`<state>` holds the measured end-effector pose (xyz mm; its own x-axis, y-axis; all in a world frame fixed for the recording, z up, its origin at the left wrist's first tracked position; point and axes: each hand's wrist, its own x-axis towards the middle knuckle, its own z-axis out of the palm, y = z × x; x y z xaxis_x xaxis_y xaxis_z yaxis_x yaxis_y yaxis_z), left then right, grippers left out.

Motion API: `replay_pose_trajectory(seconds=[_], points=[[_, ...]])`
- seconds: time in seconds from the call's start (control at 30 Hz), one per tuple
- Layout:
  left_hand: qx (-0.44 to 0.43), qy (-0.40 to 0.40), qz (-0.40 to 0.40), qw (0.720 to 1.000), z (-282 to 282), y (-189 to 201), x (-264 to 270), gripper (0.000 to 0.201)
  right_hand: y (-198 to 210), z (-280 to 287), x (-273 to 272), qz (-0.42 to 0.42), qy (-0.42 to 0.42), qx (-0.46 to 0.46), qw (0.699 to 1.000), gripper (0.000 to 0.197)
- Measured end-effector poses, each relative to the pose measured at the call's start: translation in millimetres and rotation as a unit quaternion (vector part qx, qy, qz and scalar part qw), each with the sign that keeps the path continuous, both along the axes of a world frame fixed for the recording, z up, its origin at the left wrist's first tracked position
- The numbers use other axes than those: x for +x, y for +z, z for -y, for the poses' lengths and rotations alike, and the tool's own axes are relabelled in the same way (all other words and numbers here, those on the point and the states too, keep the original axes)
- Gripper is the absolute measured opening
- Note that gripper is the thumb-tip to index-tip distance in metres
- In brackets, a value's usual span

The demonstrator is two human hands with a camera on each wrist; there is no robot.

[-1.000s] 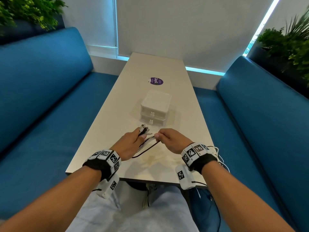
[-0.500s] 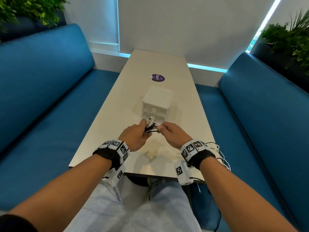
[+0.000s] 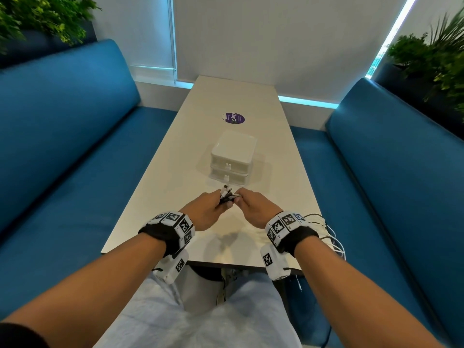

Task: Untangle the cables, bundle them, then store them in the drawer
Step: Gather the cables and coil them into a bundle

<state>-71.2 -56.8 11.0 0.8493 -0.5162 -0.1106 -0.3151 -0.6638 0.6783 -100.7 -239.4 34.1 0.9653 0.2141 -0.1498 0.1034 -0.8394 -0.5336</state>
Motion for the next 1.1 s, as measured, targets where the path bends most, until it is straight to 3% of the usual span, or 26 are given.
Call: replay_pose_trajectory(seconds=[0.07, 0.27, 0.4, 0.53, 0.67, 0.83, 1.1], points=[[0.025, -0.014, 0.029, 0.999, -1, 2, -1, 0.026, -2, -1, 0, 0.005, 0.000, 0.001, 1.000, 0.024], [-0.028, 0.027, -0.022, 0.999, 2, 3, 1, 0.041, -12, 1, -3, 0.039, -0.063, 0.081, 0.994, 0.025], [0.044, 0.022, 0.067, 0.997, -3, -2, 6, 0.048, -20, 8, -4, 0.015, -0.085, 0.070, 0.994, 0.049], [0.107, 0.046, 0.135, 0.984, -15, -8, 11, 0.046, -30, 5, -15, 0.021, -0.075, 0.082, 0.994, 0.033], [0.192, 0.059, 0.181, 0.963, -24, -5, 17, 0.049, -39, 0, -25, 0.040, -0.005, -0.042, 0.998, 0.031], [0.275, 0.062, 0.219, 0.934, -32, 5, 17, 0.044, -45, 9, -21, 0.007, -0.010, -0.165, 0.986, 0.042], [0.361, 0.003, 0.265, 0.894, -40, 11, 17, 0.043, -33, 21, -21, 0.010, 0.003, -0.116, 0.993, 0.042]])
